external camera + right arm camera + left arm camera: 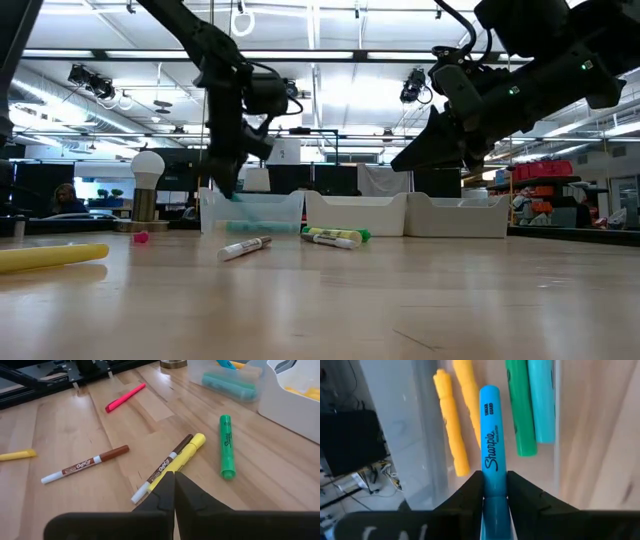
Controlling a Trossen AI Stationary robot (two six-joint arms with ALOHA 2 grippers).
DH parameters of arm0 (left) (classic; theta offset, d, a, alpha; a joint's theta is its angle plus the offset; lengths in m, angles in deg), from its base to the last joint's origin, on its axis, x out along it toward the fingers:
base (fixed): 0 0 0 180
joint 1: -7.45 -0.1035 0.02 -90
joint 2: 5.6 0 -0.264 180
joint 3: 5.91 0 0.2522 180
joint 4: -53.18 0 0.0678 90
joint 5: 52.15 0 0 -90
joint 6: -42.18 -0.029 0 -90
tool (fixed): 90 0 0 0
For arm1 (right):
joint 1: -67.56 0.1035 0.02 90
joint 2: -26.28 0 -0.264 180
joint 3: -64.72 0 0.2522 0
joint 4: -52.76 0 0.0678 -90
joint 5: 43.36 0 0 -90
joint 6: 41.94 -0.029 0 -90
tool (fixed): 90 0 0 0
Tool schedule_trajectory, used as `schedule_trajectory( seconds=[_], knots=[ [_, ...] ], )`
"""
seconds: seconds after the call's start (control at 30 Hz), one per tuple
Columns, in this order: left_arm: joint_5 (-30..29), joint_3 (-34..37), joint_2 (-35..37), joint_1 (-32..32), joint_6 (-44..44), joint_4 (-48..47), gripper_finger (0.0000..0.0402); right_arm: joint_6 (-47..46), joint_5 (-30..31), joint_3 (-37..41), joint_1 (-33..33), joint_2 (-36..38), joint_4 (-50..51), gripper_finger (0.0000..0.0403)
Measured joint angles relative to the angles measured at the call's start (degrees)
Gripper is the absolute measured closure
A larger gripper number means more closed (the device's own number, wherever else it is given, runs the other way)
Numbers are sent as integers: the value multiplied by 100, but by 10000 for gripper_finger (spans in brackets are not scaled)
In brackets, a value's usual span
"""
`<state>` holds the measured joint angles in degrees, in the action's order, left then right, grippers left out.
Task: Pick & Place Markers
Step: Put the blue highlighter pen into the transparent bin, then put the dark brown marker pen into the gray bin
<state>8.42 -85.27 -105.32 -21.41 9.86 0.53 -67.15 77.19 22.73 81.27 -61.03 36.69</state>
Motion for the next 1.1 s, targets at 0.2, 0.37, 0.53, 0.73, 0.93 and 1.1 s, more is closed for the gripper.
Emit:
schedule_trajectory(
  seconds=[0.2,0.37,0.53,0.73,0.93,1.1],
  knots=[
    [78,0,-177,-56,-415,502,323,17,0,0,0,0,2,399],
    [302,0,-175,-121,-484,926,311,15,2,0,-1,0,10,399],
    [879,0,-175,-307,-571,980,292,0,2,0,0,0,28,399],
    [1393,0,-175,-541,-461,1017,271,0,2,0,0,0,28,399],
    [1416,1,52,-603,71,1006,256,-1,2,0,0,0,28,399],
    [2020,10,576,-560,768,940,272,-27,2,0,0,0,44,399]
  ],
)
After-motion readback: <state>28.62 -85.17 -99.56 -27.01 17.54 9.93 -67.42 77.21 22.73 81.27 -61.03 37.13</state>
